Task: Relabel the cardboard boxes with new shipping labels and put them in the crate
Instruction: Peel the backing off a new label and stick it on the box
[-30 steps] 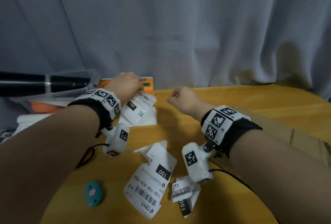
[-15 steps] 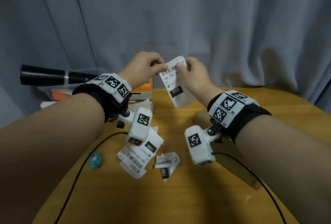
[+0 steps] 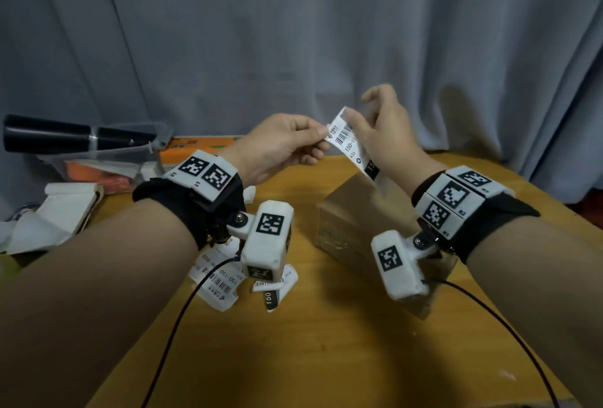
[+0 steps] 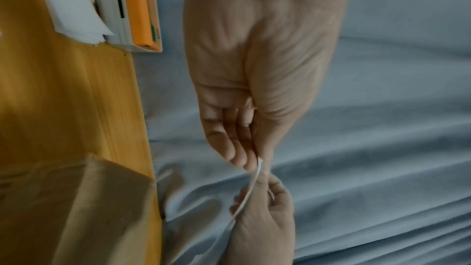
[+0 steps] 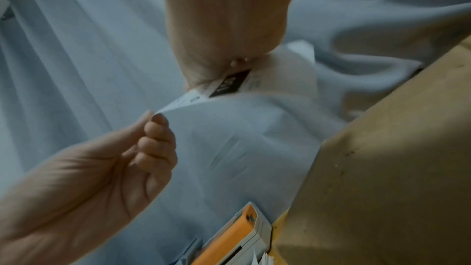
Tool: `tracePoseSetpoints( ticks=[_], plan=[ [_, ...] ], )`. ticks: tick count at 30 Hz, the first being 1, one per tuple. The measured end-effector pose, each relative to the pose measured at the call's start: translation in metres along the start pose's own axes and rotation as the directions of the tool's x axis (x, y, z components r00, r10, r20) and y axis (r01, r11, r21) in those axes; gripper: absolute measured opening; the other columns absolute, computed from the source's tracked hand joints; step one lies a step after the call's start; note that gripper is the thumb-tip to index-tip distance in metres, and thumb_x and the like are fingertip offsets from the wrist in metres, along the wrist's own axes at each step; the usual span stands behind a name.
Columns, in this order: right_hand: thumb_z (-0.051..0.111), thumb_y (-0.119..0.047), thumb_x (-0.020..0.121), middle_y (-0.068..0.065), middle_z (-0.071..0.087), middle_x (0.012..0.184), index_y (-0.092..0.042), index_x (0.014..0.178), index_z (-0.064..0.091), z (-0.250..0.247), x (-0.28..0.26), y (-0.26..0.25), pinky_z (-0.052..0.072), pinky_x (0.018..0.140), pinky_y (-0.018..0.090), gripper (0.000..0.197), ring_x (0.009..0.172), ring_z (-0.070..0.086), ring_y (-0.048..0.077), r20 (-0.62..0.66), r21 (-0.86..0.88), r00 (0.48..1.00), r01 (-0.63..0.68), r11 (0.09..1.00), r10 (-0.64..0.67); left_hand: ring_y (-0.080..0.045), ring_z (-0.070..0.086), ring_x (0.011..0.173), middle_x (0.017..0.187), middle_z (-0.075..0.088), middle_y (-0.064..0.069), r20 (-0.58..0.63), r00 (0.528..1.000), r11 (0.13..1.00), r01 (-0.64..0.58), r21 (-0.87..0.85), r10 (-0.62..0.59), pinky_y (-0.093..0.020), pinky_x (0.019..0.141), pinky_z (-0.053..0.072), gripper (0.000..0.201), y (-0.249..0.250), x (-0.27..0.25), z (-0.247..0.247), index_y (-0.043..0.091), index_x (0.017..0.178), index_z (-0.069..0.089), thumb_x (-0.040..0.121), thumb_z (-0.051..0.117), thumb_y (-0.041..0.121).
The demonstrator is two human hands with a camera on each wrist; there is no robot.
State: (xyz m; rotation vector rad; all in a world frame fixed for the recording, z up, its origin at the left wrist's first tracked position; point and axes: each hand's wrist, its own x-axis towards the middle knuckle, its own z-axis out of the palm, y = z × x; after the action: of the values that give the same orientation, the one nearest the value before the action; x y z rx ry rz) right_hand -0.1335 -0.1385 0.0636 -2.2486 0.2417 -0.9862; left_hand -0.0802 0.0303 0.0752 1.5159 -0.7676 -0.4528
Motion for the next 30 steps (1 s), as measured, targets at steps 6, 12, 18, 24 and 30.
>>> tracePoseSetpoints(
  ticks=[6, 12, 18, 24, 30],
  plan=[
    [0.066, -0.021, 0.086, -0.004, 0.064, 0.088, -0.012, 0.094, 0.071, 0.004, -0.01, -0.011, 0.049, 0.074, 0.022, 0.013, 0.073, 0.056, 0.002, 0.083, 0.161, 0.975, 0.189, 0.969, -0.205, -0.005, 0.056, 0.061, 0.073, 0.061, -0.003, -0.227, 0.968, 0.994, -0.109, -0.003, 0.106, -0.015, 0.059, 0.049, 0.017, -0.01, 0.01, 0.003, 0.009, 0.081, 0.061, 0.096, 0.051, 0.012],
    [0.068, -0.016, 0.085, -0.004, 0.068, 0.087, -0.009, 0.101, 0.071, 0.011, -0.015, -0.014, 0.053, 0.08, 0.02, 0.017, 0.081, 0.064, 0.006, 0.084, 0.249, 0.981, 0.152, 0.956, -0.178, -0.005, 0.053, 0.068, 0.074, 0.06, 0.002, -0.238, 0.963, 0.988, -0.104, 0.11, 0.128, -0.013, 0.063, 0.045, 0.021, -0.013, 0.014, 0.01, 0.015, 0.079, 0.062, 0.097, 0.05, 0.013],
    [0.064, -0.011, 0.087, -0.004, 0.067, 0.081, -0.007, 0.097, 0.072, 0.012, -0.012, -0.011, 0.052, 0.074, 0.02, 0.013, 0.07, 0.06, 0.0, 0.068, 0.28, 0.989, 0.108, 0.954, -0.132, -0.004, 0.054, 0.073, 0.077, 0.062, 0.008, -0.223, 0.966, 0.983, -0.101, 0.154, 0.134, -0.013, 0.065, 0.043, 0.021, -0.014, 0.014, 0.011, 0.02, 0.083, 0.064, 0.097, 0.049, 0.018],
    [0.063, -0.011, 0.088, -0.001, 0.068, 0.083, -0.007, 0.097, 0.072, 0.013, -0.012, -0.008, 0.055, 0.077, 0.027, 0.013, 0.077, 0.064, 0.008, 0.062, 0.279, 0.991, 0.101, 0.955, -0.123, -0.005, 0.053, 0.074, 0.079, 0.062, 0.008, -0.223, 0.963, 0.976, -0.11, 0.186, 0.151, -0.015, 0.067, 0.041, 0.021, -0.014, 0.013, 0.016, 0.021, 0.083, 0.063, 0.097, 0.048, 0.019],
    [0.063, -0.009, 0.088, 0.002, 0.07, 0.083, -0.008, 0.095, 0.073, 0.013, -0.012, -0.005, 0.056, 0.081, 0.038, 0.012, 0.085, 0.068, 0.02, 0.093, 0.292, 0.99, 0.072, 0.954, -0.103, -0.005, 0.055, 0.073, 0.078, 0.063, 0.006, -0.217, 0.967, 0.984, -0.105, 0.147, 0.136, -0.017, 0.068, 0.043, 0.019, -0.016, 0.012, 0.017, 0.018, 0.081, 0.065, 0.095, 0.052, 0.02]
  ],
)
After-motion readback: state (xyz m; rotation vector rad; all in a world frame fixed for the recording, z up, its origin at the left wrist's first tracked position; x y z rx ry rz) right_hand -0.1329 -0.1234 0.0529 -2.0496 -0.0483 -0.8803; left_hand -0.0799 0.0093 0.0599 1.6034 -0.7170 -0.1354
